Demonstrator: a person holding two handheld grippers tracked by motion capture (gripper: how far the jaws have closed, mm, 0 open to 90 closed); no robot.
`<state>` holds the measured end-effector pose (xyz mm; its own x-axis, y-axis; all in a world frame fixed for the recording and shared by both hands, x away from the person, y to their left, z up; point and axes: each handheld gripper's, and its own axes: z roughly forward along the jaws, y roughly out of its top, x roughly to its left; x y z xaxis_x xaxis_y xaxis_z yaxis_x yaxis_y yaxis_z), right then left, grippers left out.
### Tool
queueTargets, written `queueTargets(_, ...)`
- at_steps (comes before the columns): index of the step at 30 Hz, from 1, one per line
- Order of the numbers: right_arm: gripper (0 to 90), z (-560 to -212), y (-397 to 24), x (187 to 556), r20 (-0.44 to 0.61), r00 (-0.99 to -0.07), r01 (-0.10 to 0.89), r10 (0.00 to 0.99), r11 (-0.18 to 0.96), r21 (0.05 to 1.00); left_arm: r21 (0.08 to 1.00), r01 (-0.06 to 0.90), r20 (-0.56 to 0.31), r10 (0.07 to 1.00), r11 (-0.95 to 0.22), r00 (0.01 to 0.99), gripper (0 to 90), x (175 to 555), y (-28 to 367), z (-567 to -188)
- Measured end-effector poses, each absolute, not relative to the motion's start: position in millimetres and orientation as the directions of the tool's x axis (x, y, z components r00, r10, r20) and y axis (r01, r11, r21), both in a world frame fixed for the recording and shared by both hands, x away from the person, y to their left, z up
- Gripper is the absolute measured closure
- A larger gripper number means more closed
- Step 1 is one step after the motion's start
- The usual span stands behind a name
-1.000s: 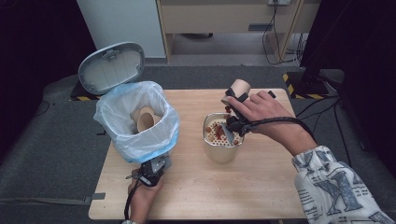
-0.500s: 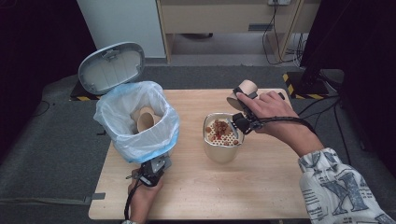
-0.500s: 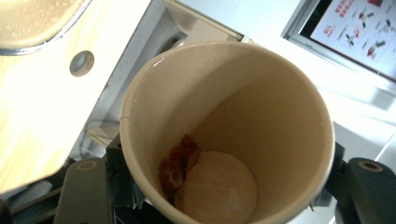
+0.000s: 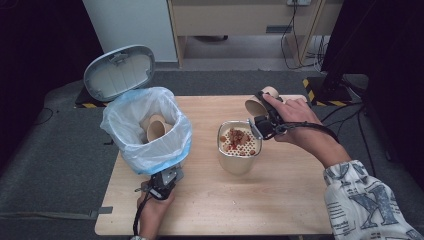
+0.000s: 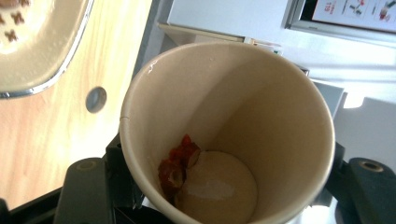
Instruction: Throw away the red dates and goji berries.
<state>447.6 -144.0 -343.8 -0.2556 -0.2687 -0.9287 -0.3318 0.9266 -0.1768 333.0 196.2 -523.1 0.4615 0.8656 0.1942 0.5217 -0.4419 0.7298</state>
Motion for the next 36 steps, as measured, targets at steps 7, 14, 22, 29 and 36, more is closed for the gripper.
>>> queueTargets(7, 32.2, -342.8, -156.0, 453.6, -0.932, -0.343, -0.307, -0.119, 0.952, -0.008, 0.729, 0.522, 0.193, 0.865, -0.442, 0.463, 87.9, 333.1, 196.5, -523.1)
queueTargets(14, 32.3, -338.9, -170.4, 459.8, -0.91, -0.414, -0.272, 0.017, 0.952, 0.142, 0.728, 0.523, 0.194, 0.864, -0.444, 0.464, 87.9, 333.1, 196.6, -522.9)
queueTargets(22, 32.2, -330.4, -193.3, 468.5, -0.832, -0.51, -0.206, 0.219, 0.908, 0.366, 0.728, 0.523, 0.194, 0.864, -0.444, 0.464, 87.9, 333.1, 196.7, -522.9)
queueTargets(29, 32.2, -332.9, -203.3, 471.0, -0.792, -0.546, -0.183, 0.273, 0.884, 0.431, 0.728, 0.523, 0.194, 0.864, -0.444, 0.464, 87.9, 333.1, 196.7, -522.9)
queueTargets(36, 32.3, -336.0, -210.3, 471.1, -0.734, -0.588, -0.15, 0.338, 0.847, 0.51, 0.728, 0.523, 0.194, 0.864, -0.444, 0.464, 87.9, 333.1, 196.7, -522.9)
